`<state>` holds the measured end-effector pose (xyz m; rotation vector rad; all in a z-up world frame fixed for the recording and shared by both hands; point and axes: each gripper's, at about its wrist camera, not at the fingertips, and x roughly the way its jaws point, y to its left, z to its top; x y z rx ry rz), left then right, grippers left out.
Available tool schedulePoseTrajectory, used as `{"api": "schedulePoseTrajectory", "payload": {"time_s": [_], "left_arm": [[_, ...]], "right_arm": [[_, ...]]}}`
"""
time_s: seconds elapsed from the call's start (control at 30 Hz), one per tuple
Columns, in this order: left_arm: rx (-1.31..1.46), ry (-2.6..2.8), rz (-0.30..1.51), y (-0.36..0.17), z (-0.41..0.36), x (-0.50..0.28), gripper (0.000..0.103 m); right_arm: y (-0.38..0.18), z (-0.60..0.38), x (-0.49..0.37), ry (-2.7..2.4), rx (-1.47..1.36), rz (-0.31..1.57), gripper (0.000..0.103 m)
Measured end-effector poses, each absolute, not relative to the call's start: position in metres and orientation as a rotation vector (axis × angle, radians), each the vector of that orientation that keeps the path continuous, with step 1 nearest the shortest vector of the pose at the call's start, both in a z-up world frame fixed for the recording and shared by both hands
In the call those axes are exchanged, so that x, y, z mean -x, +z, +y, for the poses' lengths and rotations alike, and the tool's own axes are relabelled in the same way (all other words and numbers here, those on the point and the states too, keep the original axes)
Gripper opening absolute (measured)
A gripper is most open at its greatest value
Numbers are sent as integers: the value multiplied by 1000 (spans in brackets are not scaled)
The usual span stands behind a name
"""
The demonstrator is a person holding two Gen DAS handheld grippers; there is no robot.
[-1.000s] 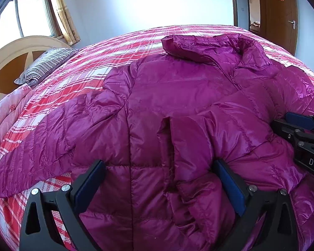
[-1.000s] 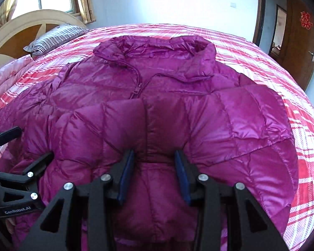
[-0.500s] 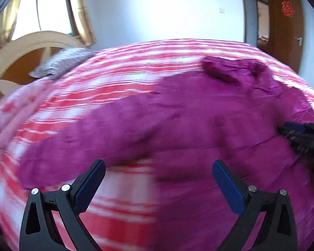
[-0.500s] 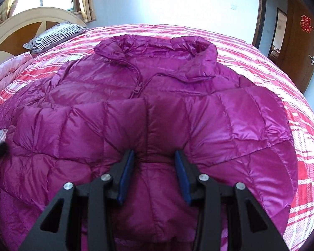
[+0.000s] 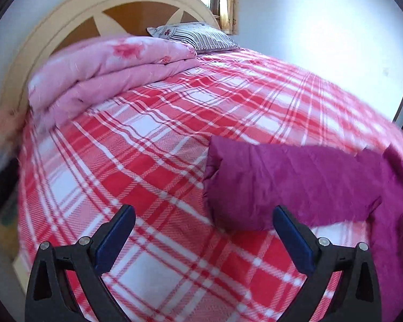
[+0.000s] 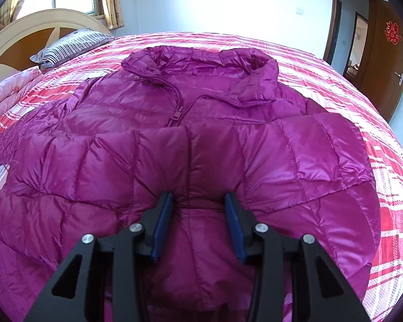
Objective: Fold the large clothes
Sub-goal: 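Grasp the sleeve cuff with the left tool and lift it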
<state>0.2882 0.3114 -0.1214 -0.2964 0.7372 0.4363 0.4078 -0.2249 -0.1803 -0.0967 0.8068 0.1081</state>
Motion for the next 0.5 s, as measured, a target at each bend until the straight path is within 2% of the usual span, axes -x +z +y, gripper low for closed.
{"api": "schedulePoseTrajectory", "payload": {"time_s": [0.23,0.27,0.3,0.33,0.4,0.47,0.5], "left_arm": [[319,386,759,-136,296,-335,100],[319,392,768,-140,296,-341,91],[316,390,778,-143,295,-345,76],[311,383,799,-148,295,-349,69],[267,419,840,-156,296,-356,44],[271,406,831,-156,300,-355,33],[270,403,827,-154,302,-355,21]], "right_arm": [[-180,-224,-407,105,107,804,44],[-180,-224,-407,105,106,804,44],[-180,-224,-407,106,104,803,44],[-180,-224,-407,107,103,803,44],[-180,-224,-407,107,103,803,44],[-180,-224,-407,107,102,803,44],[-180,-224,-407,108,102,803,44]]}}
